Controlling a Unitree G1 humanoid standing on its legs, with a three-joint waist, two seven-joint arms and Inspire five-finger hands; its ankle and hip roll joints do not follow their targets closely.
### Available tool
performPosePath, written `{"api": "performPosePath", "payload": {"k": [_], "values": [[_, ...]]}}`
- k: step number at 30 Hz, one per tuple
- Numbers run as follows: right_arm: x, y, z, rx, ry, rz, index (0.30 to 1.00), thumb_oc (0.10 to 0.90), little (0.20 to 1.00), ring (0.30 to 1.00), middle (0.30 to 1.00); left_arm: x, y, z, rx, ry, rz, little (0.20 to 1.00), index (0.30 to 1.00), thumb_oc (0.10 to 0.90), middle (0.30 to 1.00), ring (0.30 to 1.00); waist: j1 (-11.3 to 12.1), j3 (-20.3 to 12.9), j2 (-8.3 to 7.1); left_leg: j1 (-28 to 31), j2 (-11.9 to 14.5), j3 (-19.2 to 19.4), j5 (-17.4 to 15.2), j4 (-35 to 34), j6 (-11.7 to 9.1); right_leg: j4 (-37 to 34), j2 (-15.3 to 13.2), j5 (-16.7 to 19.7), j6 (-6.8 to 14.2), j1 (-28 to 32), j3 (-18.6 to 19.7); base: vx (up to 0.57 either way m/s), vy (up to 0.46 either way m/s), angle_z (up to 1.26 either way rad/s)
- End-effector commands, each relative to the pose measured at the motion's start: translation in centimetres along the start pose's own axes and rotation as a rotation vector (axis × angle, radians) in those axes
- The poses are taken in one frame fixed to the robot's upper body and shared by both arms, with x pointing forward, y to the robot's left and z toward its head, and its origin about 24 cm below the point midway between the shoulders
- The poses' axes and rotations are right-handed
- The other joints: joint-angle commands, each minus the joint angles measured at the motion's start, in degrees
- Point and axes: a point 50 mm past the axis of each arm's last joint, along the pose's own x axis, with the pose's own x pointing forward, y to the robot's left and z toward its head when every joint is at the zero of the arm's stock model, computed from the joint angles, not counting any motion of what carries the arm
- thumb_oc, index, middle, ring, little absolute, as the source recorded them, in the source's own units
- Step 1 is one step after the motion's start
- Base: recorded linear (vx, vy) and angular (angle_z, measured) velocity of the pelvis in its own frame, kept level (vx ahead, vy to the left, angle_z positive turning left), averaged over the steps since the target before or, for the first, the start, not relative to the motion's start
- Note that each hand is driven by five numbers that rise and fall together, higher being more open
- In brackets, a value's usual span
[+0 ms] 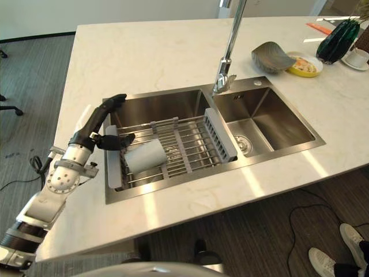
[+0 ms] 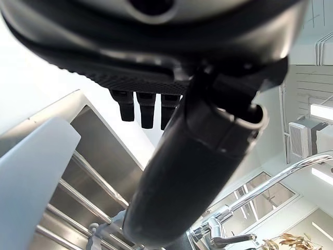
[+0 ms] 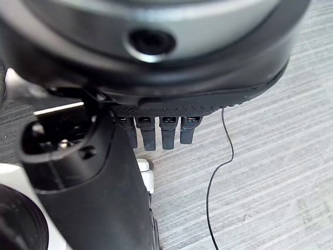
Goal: Place the dishes in the dishwasher.
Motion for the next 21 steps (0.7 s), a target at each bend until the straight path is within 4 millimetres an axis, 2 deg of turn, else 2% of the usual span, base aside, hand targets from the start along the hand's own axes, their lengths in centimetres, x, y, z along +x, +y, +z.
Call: {"api": "performPosePath", "payload": {"k": [1,4,5,6,8,9,10,11,12,13,15,16,17,18,19,20,21], "values": [[-0.5,-2.3,-0.8,-0.026,0.012,-0.053,0.9,0.8,0.9,0.9,0.9,2.2,2.3,5.3,-0.008,-0.284,0.126,0.9,0.9,0.8,0.9,0.9,0.56,1.51,3.11,1.78,-1.61,-2.22,-5.1,0.61,0.93,2.53,1.73,-1.51,3.51,-3.18,0.85,0.0,0.0,0.0],[-0.5,-2.3,-0.5,-0.052,0.005,-0.049,0.9,0.8,0.9,0.9,0.9,2.2,2.2,5.0,-0.013,-0.273,0.126,0.9,0.9,0.8,0.9,0.9,0.76,1.62,3.06,1.71,-2.0,-2.18,-5.29,0.61,1.33,3.58,1.36,-1.31,3.73,-4.08,1.13,-0.05,0.101,-0.01],[-0.2,-2.5,1.4,-0.148,-0.037,-0.042,0.9,0.8,0.9,0.9,0.9,2.0,2.1,4.7,-0.029,-0.257,0.132,0.9,0.9,0.8,0.9,0.9,1.96,2.58,3.24,1.54,-2.21,-1.39,-5.45,1.04,2.27,9.52,0.64,-0.57,5.31,-7.48,1.8,-0.08,0.105,-0.17],[-0.2,-2.5,1.4,-0.149,-0.038,-0.042,0.9,0.8,0.9,0.9,0.9,2.0,2.1,4.7,-0.029,-0.258,0.132,0.9,0.9,0.8,0.9,0.9,2.04,2.55,3.22,1.46,-2.24,-1.29,-5.45,1.06,2.29,9.82,0.61,-0.7,5.32,-7.73,1.91,-0.13,0.096,-0.4],[-0.1,-3.0,2.8,-0.191,-0.073,-0.05,0.9,0.8,0.9,0.9,0.9,2.1,2.4,4.9,-0.019,-0.264,0.145,0.9,0.9,0.8,0.9,0.9,2.63,3.85,3.29,0.67,-1.69,-1.09,-5.1,1.96,2.56,14.9,0.29,0.52,6.93,-10.38,3.26,-0.14,-0.052,-0.4],[0.0,-3.1,3.6,-0.208,-0.09,-0.054,0.9,0.8,0.9,0.9,0.9,2.2,2.6,5.0,-0.013,-0.269,0.157,0.9,0.9,0.8,0.9,0.9,3.03,4.33,3.49,-0.13,-1.15,-1.05,-4.96,2.9,2.6,16.49,-0.48,-0.17,6.93,-10.6,2.94,-0.12,-0.162,-0.17],[-0.6,-7.8,6.1,-0.163,-0.121,-0.177,0.9,0.8,0.9,0.9,0.9,2.6,2.8,6.3,-0.027,-0.332,0.155,0.9,0.9,0.8,0.9,0.9,3.83,4.02,3.49,-0.32,-0.4,-1.34,-5.44,3.31,2.38,17.45,-2.03,-2.4,6.38,-9.12,0.99,-0.14,-0.302,-0.28],[-0.2,-4.8,9.9,-0.131,-0.28,-0.12,0.9,0.8,0.9,0.9,0.9,2.2,2.3,6.8,-0.058,-0.361,0.147,0.9,0.9,0.8,0.9,0.9,6.23,3.68,4.08,-2.52,-0.07,-3.27,-4.46,4.21,2.39,19.65,-5.06,-2.13,4.92,-8.04,-0.32,-0.05,-0.363,-0.22],[-0.1,-3.6,10.5,-0.104,-0.308,-0.084,0.9,0.8,0.9,0.9,0.9,2.2,1.6,6.8,-0.087,-0.356,0.139,0.9,0.9,0.8,0.9,0.9,6.92,2.92,4.0,-3.12,0.06,-4.27,-4.65,4.34,1.95,19.97,-6.41,-1.83,5.16,-6.94,1.05,-0.05,-0.264,0.04],[-0.1,-3.5,10.4,-0.102,-0.307,-0.084,0.9,0.8,0.9,0.9,0.9,2.2,1.6,6.8,-0.087,-0.355,0.138,0.9,0.9,0.8,0.9,0.9,6.9,2.87,3.9,-3.19,-0.06,-4.36,-4.71,4.46,1.97,19.99,-6.54,-1.91,5.2,-6.91,0.97,0.05,-0.22,0.46],[0.0,-3.2,11.3,-0.102,-0.318,-0.075,0.9,0.8,0.9,0.9,0.9,2.5,1.0,6.7,-0.117,-0.343,0.13,0.9,0.9,0.8,0.9,0.9,7.67,1.76,3.53,-5.04,0.41,-6.29,-4.24,5.71,1.03,17.21,-7.54,-1.95,5.67,-4.81,3.72,0.07,-0.37,0.85],[-1.6,-9.6,15.9,-0.046,-0.331,-0.162,0.9,0.8,0.9,0.9,0.9,2.8,1.7,5.9,-0.068,-0.303,0.096,0.9,0.9,0.8,0.9,0.9,10.11,0.44,1.51,-5.62,2.23,-7.62,-4.44,6.88,-1.32,12.6,-7.62,-5.14,5.99,-1.05,0.95,0.1,-0.439,0.91],[-1.7,-9.7,16.1,-0.045,-0.335,-0.162,0.9,0.8,0.9,0.9,0.9,2.9,1.8,6.0,-0.071,-0.307,0.099,0.9,0.9,0.8,0.9,0.9,9.96,0.68,1.71,-5.81,2.25,-7.8,-4.24,6.94,-1.34,12.31,-7.57,-4.82,5.96,-0.97,0.78,0.13,-0.57,0.73],[-1.0,-5.5,17.9,-0.101,-0.411,-0.129,0.9,0.8,0.9,0.9,0.9,3.0,0.7,6.9,-0.119,-0.343,0.03,0.9,0.9,0.8,0.9,0.9,11.88,0.29,1.65,-6.77,3.47,-9.08,-3.41,6.8,-2.0,8.82,-6.89,-6.45,5.6,1.0,-2.73,0.02,-0.348,0.28],[-0.7,-3.7,18.4,-0.126,-0.418,-0.117,0.9,0.8,0.9,0.9,0.9,2.9,0.1,6.9,-0.142,-0.334,0.03,0.9,0.9,0.8,0.9,0.9,12.92,-0.02,1.93,-7.38,4.57,-10.05,-2.21,6.46,-2.65,6.69,-5.49,-7.58,4.98,2.01,-3.55,0.01,-0.613,0.44],[-0.9,-2.8,18.4,-0.173,-0.443,-0.084,0.9,0.8,0.9,0.9,0.9,3.2,-0.3,6.2,-0.167,-0.297,0.048,0.9,0.9,0.8,0.9,0.9,12.7,-0.13,2.64,-7.78,7.29,-10.7,1.28,4.62,-4.48,3.69,-2.23,-7.82,3.93,2.88,-4.35,0.03,-0.503,0.63],[-1.0,-3.0,18.3,-0.181,-0.452,-0.085,0.9,0.8,0.9,0.9,0.9,3.4,-0.2,6.0,-0.168,-0.287,0.051,0.9,0.9,0.8,0.9,0.9,12.41,-0.21,2.81,-7.62,7.92,-11.0,1.79,3.31,-4.93,2.23,-1.24,-8.35,3.6,3.76,-4.89,-0.01,-0.347,0.77]]}}
